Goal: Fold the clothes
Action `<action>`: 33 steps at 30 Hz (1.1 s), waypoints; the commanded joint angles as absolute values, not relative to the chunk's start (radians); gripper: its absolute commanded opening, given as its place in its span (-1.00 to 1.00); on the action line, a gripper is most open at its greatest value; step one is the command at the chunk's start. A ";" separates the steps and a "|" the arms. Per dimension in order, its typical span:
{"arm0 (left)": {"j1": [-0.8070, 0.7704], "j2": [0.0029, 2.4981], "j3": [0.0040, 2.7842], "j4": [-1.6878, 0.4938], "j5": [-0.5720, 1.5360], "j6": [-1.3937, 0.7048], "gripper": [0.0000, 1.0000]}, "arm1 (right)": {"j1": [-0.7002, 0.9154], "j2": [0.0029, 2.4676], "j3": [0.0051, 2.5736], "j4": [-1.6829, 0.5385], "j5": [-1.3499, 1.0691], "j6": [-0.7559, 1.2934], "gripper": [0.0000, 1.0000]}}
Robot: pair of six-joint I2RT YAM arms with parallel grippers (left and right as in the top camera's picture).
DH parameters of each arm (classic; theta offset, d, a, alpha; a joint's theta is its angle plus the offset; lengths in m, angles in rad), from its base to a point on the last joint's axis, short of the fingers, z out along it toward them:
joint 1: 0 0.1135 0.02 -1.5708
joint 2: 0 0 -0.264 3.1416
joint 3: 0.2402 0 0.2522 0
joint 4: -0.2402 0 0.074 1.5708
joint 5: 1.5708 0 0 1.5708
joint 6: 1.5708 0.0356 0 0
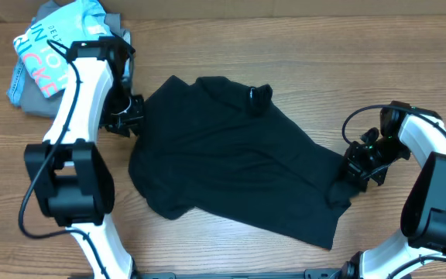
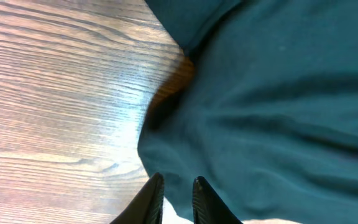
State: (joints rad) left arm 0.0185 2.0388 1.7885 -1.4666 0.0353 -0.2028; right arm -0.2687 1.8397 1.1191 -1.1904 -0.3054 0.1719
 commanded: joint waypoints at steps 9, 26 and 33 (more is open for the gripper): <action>0.012 1.949 1.802 -1.472 0.125 -0.157 -0.55 | -0.348 1.834 1.677 -0.889 -0.321 0.216 -0.57; -0.098 1.949 1.802 -1.336 0.464 0.073 0.00 | -0.348 1.835 1.682 -1.247 -0.259 0.208 1.00; -0.192 1.948 1.816 -1.233 0.502 0.075 0.99 | -0.366 1.835 1.398 -1.256 -0.204 0.241 0.93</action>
State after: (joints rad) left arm -0.1776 1.9793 1.7897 -1.2491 0.4297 0.0391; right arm -0.3531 1.8374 1.5196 -1.2629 -0.2279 0.2211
